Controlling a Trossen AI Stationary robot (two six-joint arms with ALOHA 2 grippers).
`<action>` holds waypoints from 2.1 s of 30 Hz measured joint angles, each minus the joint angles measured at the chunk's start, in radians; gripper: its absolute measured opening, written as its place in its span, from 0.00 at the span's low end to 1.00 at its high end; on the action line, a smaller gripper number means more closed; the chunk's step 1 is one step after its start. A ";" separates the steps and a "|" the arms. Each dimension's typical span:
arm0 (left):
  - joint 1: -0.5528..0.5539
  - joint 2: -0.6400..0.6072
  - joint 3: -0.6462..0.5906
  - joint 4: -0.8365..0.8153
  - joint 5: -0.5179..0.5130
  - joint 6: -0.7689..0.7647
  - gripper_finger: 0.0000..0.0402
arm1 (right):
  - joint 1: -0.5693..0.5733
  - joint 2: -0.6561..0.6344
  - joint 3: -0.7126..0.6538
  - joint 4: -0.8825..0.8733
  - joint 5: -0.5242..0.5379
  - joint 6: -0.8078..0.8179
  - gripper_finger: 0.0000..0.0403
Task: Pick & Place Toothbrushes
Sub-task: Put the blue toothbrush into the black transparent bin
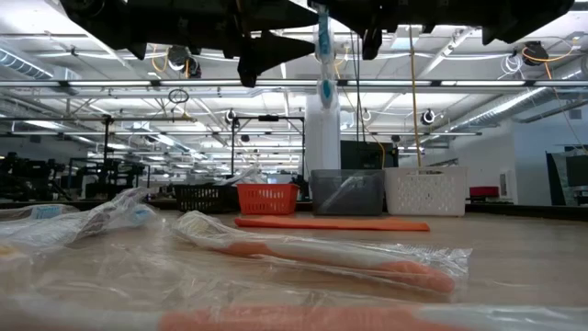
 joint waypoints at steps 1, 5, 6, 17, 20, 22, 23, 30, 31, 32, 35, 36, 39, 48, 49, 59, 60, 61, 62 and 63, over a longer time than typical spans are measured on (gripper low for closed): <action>0.000 0.000 0.000 0.000 0.000 -0.003 0.56 | -0.004 -0.007 0.000 -0.016 0.006 -0.001 0.04; 0.000 0.000 0.000 0.000 0.001 -0.017 0.57 | -0.021 -0.036 -0.009 -0.069 0.079 -0.005 0.04; 0.000 0.000 0.000 0.000 0.001 -0.019 0.57 | -0.029 -0.044 -0.013 -0.068 0.080 -0.005 0.04; -0.003 0.000 0.000 -0.033 0.002 -0.056 0.57 | -0.190 -0.065 -0.021 -0.033 0.132 0.010 0.04; -0.003 0.000 0.000 -0.040 0.002 -0.056 0.57 | -0.255 -0.064 -0.021 -0.035 0.132 0.034 0.04; -0.003 0.000 0.000 -0.041 0.001 -0.056 0.57 | -0.297 -0.064 -0.021 -0.032 0.129 0.047 0.04; -0.003 0.000 0.000 -0.042 0.001 -0.055 0.57 | -0.319 -0.064 -0.021 -0.031 0.129 0.057 0.04; -0.003 0.000 0.000 -0.052 0.001 -0.054 0.57 | -0.454 -0.060 -0.021 -0.032 0.125 0.130 0.04; -0.003 0.000 0.000 -0.053 0.001 -0.053 0.57 | -0.470 -0.056 -0.021 -0.030 0.125 0.133 0.04; -0.003 0.000 0.000 -0.053 0.001 -0.051 0.57 | -0.485 -0.047 -0.021 -0.024 0.125 0.134 0.04; -0.003 0.000 0.000 -0.053 0.001 -0.049 0.57 | -0.534 -0.024 -0.021 -0.032 0.111 0.150 0.04; -0.003 0.000 0.000 -0.053 0.001 -0.049 0.57 | -0.552 -0.010 -0.021 -0.015 0.096 0.162 0.04; -0.003 0.000 0.000 -0.053 0.001 -0.049 0.57 | -0.609 0.048 -0.020 0.031 0.071 0.187 0.04; -0.003 0.000 0.000 -0.054 0.001 -0.030 0.57 | -0.732 0.141 -0.021 0.076 0.014 0.309 0.04; -0.002 0.000 0.000 -0.054 0.000 -0.027 0.57 | -0.734 0.152 -0.021 0.086 -0.001 0.316 0.04; -0.001 0.000 0.000 -0.062 -0.025 -0.024 0.57 | -0.731 0.291 -0.020 0.245 -0.031 0.375 0.04; -0.001 0.000 0.000 -0.062 -0.025 -0.024 0.57 | -0.731 0.295 -0.020 0.244 -0.031 0.381 0.04; -0.001 0.000 0.000 -0.062 -0.025 -0.024 0.57 | -0.731 0.295 -0.020 0.242 -0.031 0.385 0.04; -0.001 0.000 0.000 -0.062 -0.025 -0.024 0.57 | -0.731 0.294 -0.020 0.245 -0.031 0.389 0.04; -0.002 0.000 0.000 -0.062 -0.025 -0.024 0.57 | -0.731 0.293 -0.020 0.247 -0.031 0.389 0.04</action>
